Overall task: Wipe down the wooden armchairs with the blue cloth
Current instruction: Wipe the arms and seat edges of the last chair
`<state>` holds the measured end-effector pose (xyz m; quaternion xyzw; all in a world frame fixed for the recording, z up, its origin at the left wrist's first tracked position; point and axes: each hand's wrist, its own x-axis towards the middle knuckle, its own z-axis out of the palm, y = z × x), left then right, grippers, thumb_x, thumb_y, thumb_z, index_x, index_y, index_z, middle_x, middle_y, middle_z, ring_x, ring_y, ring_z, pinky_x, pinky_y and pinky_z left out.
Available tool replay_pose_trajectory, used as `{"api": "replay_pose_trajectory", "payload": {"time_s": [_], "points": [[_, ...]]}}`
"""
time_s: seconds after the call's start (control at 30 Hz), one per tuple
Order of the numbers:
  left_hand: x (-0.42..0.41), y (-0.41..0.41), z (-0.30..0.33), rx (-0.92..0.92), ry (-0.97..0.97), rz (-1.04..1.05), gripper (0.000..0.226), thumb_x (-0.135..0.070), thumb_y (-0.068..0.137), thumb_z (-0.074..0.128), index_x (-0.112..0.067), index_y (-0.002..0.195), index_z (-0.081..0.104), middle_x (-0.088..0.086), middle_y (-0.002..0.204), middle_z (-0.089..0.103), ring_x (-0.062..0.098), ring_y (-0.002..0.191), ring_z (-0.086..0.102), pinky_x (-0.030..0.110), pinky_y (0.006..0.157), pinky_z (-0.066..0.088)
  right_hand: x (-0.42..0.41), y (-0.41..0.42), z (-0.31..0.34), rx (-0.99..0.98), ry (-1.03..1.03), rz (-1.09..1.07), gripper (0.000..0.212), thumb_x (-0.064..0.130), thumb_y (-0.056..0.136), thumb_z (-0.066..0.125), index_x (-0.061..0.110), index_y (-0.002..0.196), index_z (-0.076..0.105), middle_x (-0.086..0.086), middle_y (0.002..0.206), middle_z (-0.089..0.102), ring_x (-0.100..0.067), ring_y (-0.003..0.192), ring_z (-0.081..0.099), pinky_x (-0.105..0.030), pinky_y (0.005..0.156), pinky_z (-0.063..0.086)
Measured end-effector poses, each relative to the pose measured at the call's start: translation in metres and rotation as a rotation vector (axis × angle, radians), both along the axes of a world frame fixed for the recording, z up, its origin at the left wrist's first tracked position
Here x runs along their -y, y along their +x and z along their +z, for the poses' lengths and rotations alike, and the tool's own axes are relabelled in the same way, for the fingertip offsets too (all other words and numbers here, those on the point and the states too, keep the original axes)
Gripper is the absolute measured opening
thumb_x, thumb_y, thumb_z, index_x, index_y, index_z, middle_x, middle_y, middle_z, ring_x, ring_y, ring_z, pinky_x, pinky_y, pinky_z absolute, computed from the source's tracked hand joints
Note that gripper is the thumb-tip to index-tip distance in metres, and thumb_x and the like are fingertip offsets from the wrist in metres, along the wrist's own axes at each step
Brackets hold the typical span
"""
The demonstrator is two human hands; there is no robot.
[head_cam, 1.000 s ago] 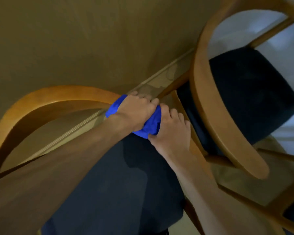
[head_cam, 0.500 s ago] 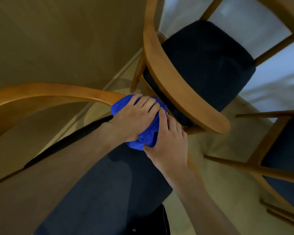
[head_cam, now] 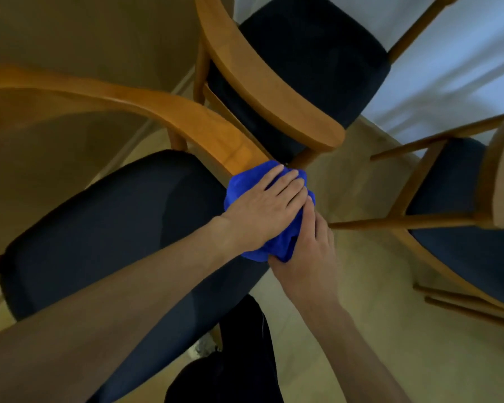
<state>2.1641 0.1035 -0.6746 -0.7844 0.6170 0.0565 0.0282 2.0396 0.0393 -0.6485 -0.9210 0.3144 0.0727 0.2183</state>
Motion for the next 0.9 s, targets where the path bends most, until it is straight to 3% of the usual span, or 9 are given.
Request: {"api": "replay_pose_trajectory", "payload": {"time_s": [0.1, 0.2, 0.27, 0.33, 0.5, 0.57, 0.73, 0.83, 0.9], "points": [[0.001, -0.026, 0.0, -0.02, -0.025, -0.018, 0.063, -0.016, 0.087, 0.032, -0.002, 0.147, 0.024, 0.018, 0.156, 0.023, 0.033, 0.147, 0.012, 0.049, 0.12, 0.004, -0.003, -0.028, 0.001, -0.003, 0.011, -0.021, 0.103, 0.023, 0.078, 0.079, 0.015, 0.156, 0.012, -0.005, 0.155, 0.03, -0.02, 0.138, 0.035, -0.036, 0.111, 0.037], [-0.003, -0.049, -0.001, -0.039, -0.042, -0.029, 0.065, -0.021, 0.089, 0.042, -0.002, 0.148, 0.023, 0.018, 0.157, 0.021, 0.032, 0.148, 0.01, 0.048, 0.12, 0.004, -0.007, -0.048, 0.002, -0.02, 0.047, -0.071, 0.096, 0.009, 0.084, 0.07, 0.017, 0.156, 0.008, -0.003, 0.153, 0.034, -0.016, 0.128, 0.046, -0.023, 0.097, 0.044], [-0.006, -0.065, -0.001, -0.048, -0.037, -0.016, 0.069, -0.026, 0.092, 0.049, -0.003, 0.15, 0.019, 0.017, 0.159, 0.015, 0.031, 0.148, 0.005, 0.046, 0.121, 0.003, -0.007, -0.056, 0.005, -0.03, 0.088, -0.163, 0.086, 0.002, 0.084, 0.063, 0.018, 0.155, 0.016, -0.004, 0.134, 0.054, -0.012, 0.097, 0.059, -0.014, 0.073, 0.043], [-0.011, -0.078, 0.0, -0.074, -0.045, -0.009, 0.064, -0.023, 0.097, 0.04, -0.005, 0.152, 0.013, 0.015, 0.161, 0.007, 0.029, 0.149, -0.001, 0.044, 0.121, 0.002, -0.008, -0.059, 0.009, -0.046, 0.131, -0.271, 0.074, 0.0, 0.082, 0.058, 0.018, 0.149, 0.031, -0.005, 0.108, 0.065, -0.011, 0.072, 0.054, -0.016, 0.06, 0.04], [-0.038, -0.083, 0.003, -0.235, -0.073, -0.042, 0.067, -0.013, 0.088, 0.014, -0.012, 0.154, 0.004, 0.005, 0.162, -0.002, 0.018, 0.149, -0.007, 0.035, 0.121, -0.003, -0.031, -0.062, 0.017, -0.048, 0.16, -0.311, 0.046, 0.007, 0.084, 0.062, 0.01, 0.127, 0.047, -0.007, 0.105, 0.065, -0.023, 0.086, 0.062, -0.03, 0.071, 0.049], [-0.051, -0.08, 0.006, -0.318, -0.068, -0.068, 0.065, -0.013, 0.091, 0.023, -0.016, 0.154, 0.007, 0.001, 0.162, -0.001, 0.014, 0.148, -0.007, 0.031, 0.12, -0.005, -0.039, -0.063, 0.016, -0.034, 0.218, -0.328, 0.043, 0.007, 0.085, 0.061, 0.009, 0.125, 0.047, -0.007, 0.101, 0.065, -0.021, 0.081, 0.062, -0.032, 0.069, 0.052], [-0.086, -0.077, 0.013, -0.436, -0.133, 0.025, 0.072, -0.008, 0.091, 0.055, -0.016, 0.153, 0.019, 0.002, 0.162, 0.009, 0.014, 0.149, 0.003, 0.031, 0.121, 0.005, -0.055, -0.057, 0.008, 0.015, 0.326, -0.192, 0.044, 0.004, 0.086, 0.06, 0.008, 0.127, 0.046, 0.011, 0.077, 0.05, -0.001, 0.062, 0.051, -0.012, 0.046, 0.037], [-0.129, -0.067, 0.014, -0.37, -0.133, 0.237, 0.085, -0.023, 0.087, 0.066, -0.017, 0.154, 0.015, 0.004, 0.162, 0.007, 0.017, 0.149, 0.006, 0.033, 0.12, 0.014, -0.069, -0.036, 0.011, 0.027, 0.408, 0.093, 0.047, 0.01, 0.086, 0.062, 0.014, 0.131, 0.048, 0.009, 0.087, 0.058, -0.004, 0.07, 0.056, -0.006, 0.057, 0.041], [-0.172, -0.059, 0.015, -0.433, -0.112, 0.467, 0.108, -0.042, 0.076, 0.077, -0.023, 0.155, 0.005, 0.0, 0.162, 0.001, 0.017, 0.149, 0.002, 0.034, 0.119, 0.015, -0.078, -0.015, 0.012, 0.064, 0.479, 0.266, 0.052, 0.009, 0.085, 0.062, 0.019, 0.134, 0.05, 0.007, 0.099, 0.065, -0.007, 0.083, 0.062, -0.008, 0.065, 0.042]]}}
